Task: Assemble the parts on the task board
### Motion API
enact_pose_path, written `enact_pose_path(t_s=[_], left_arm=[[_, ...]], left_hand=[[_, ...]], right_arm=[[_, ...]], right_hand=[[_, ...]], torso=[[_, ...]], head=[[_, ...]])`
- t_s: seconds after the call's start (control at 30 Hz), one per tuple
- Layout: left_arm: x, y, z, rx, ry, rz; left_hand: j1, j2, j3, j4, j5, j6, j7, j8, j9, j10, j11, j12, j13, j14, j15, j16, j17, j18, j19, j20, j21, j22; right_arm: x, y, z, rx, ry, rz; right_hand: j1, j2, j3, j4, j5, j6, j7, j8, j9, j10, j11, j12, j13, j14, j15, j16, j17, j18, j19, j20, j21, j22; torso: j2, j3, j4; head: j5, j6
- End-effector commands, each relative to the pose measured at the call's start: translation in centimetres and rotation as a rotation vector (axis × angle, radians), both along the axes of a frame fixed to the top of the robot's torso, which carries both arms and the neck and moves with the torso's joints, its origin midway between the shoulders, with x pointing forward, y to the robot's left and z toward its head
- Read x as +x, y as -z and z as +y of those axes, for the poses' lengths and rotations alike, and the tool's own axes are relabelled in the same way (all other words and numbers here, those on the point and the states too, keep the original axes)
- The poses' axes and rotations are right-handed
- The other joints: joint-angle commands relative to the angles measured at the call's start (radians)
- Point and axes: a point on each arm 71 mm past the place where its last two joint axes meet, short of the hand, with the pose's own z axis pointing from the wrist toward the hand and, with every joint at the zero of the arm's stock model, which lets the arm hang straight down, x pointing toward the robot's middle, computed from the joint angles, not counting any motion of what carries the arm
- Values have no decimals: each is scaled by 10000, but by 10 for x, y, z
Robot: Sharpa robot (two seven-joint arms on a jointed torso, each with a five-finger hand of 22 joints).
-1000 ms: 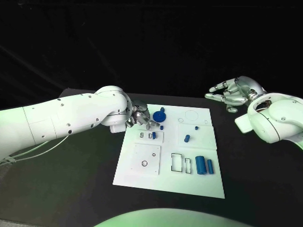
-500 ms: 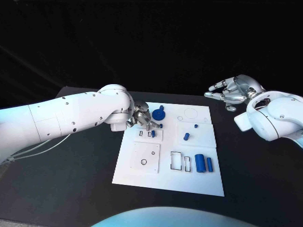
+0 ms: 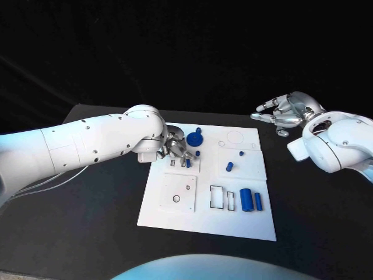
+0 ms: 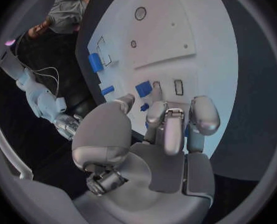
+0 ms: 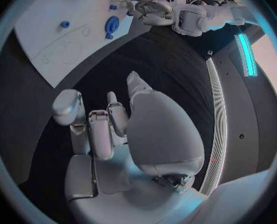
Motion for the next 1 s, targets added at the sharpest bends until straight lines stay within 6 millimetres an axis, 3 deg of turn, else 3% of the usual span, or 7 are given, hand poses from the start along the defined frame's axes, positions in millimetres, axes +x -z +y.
enact_pose_path(t_s=[0.03, 0.43, 0.83, 1.0], left_arm=[[-1, 1, -2, 54, 151, 171], [-4, 1, -2, 39, 215, 262], [-4, 1, -1, -26, 157, 289], [-3, 1, -1, -101, 78, 269]], left_hand=[[177, 0, -55, -18, -22, -80, 8, 69, 34, -74, -15, -42, -20, 684, -11, -68, 1527, -78, -68, 12, -41, -30], [273, 35, -53, -18, -22, -84, 12, 79, 64, -83, -11, -46, -24, 687, -6, -61, 1541, -80, -66, 18, -38, -16], [371, 81, -66, -15, -22, -25, -6, 147, 136, -65, -22, -27, 1, 693, -10, -53, 1556, -81, -66, 24, -34, -7], [613, 210, -29, -28, -20, -24, -30, 216, 255, -50, -43, -12, 19, 697, -29, -47, 1568, -82, -58, 21, -23, 19]], right_arm=[[0, 0, 1, -108, -99, 15], [1, 2, 1, -149, -125, 116], [1, 3, 2, -215, -141, 184], [2, 4, 2, -254, -142, 237]], right_hand=[[-24, -23, 3, 83, 26, -64, 0, 52, 13, -80, -20, -37, -8, 525, 50, -62, 529, 96, -66, 6, -32, -13], [-20, -13, 5, 92, 27, -68, 0, 59, 15, -82, -20, -39, -10, 522, 50, -67, 524, 100, -78, 6, -57, -31], [-16, -6, 2, 104, 26, -74, 0, 70, 18, -87, -20, -44, -16, 520, 50, -72, 521, 104, -88, 7, -81, -47], [-25, 4, -2, 123, 25, -76, 0, 81, 21, -87, -20, -43, -16, 517, 51, -79, 512, 105, -90, 7, -93, -53]], torso=[[50, -18, -20], [30, -9, 3], [40, 6, -21], [52, 10, -11]], head=[[-27, 26], [-15, -49], [-4, 5], [-1, 11]])
